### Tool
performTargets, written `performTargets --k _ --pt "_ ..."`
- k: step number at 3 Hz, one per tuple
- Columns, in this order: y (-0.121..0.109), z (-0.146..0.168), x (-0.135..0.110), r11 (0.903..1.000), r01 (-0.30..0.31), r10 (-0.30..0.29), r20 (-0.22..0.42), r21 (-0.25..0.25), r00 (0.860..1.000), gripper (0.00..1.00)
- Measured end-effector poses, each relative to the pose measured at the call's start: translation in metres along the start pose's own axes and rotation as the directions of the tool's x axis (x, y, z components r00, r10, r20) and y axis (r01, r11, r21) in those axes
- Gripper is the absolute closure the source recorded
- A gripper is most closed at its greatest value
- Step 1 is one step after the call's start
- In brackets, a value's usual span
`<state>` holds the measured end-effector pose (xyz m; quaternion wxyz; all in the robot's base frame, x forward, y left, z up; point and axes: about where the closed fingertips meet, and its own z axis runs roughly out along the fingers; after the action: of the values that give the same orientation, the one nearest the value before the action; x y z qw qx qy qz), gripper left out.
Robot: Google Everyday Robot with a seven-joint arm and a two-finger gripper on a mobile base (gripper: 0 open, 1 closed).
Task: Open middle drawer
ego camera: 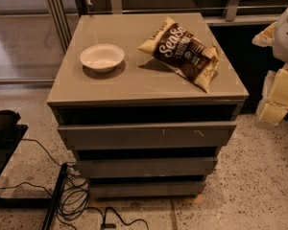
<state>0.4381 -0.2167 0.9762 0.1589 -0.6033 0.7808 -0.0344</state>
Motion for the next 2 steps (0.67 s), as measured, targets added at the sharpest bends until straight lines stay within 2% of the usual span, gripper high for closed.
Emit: performTargets --k 1,2 --pt "0.000 -0.004 -0.002 0.9997 -0.001 0.002 -0.007 0.025 1.000 0.00" --pt "0.013 0.010 -0.006 0.9998 -0.002 0.002 -0.001 0.020 1.000 0.00"
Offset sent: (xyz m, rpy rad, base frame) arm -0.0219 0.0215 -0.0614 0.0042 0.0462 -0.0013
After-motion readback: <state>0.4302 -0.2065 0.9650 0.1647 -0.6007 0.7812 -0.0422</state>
